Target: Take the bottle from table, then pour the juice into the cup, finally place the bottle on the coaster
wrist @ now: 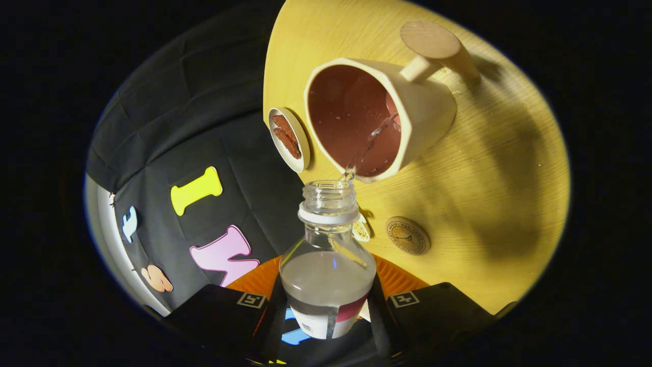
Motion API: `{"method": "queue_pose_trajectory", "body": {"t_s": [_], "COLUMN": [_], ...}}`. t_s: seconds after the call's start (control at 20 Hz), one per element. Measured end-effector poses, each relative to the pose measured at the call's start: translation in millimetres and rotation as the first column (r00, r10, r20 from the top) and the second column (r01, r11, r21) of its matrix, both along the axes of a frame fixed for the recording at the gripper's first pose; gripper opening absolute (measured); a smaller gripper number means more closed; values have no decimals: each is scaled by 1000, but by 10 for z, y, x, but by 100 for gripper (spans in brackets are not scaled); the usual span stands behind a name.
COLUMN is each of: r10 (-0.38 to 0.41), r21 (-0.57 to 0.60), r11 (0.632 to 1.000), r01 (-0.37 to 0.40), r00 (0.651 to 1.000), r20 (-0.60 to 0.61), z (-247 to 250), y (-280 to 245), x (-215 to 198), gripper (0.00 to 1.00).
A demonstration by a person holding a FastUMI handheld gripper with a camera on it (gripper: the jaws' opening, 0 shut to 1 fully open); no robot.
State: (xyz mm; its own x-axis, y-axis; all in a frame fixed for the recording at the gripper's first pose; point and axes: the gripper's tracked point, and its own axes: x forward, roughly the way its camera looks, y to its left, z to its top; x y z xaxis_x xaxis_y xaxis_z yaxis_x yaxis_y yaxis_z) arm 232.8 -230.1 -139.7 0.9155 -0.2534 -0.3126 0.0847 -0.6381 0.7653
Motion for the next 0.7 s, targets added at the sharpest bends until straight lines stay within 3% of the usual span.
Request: {"method": "queue_pose_trajectory", "body": {"t_s": [0.5, 0.7], "r10": [-83, -73], "r21": [184, 276], "r11": [980, 959], "r01": [78, 62], "r00": [996, 997], "r20": [20, 29], "z": [85, 139], "y": [-186, -175], "x": [-57, -42], "gripper": [73, 73]}}
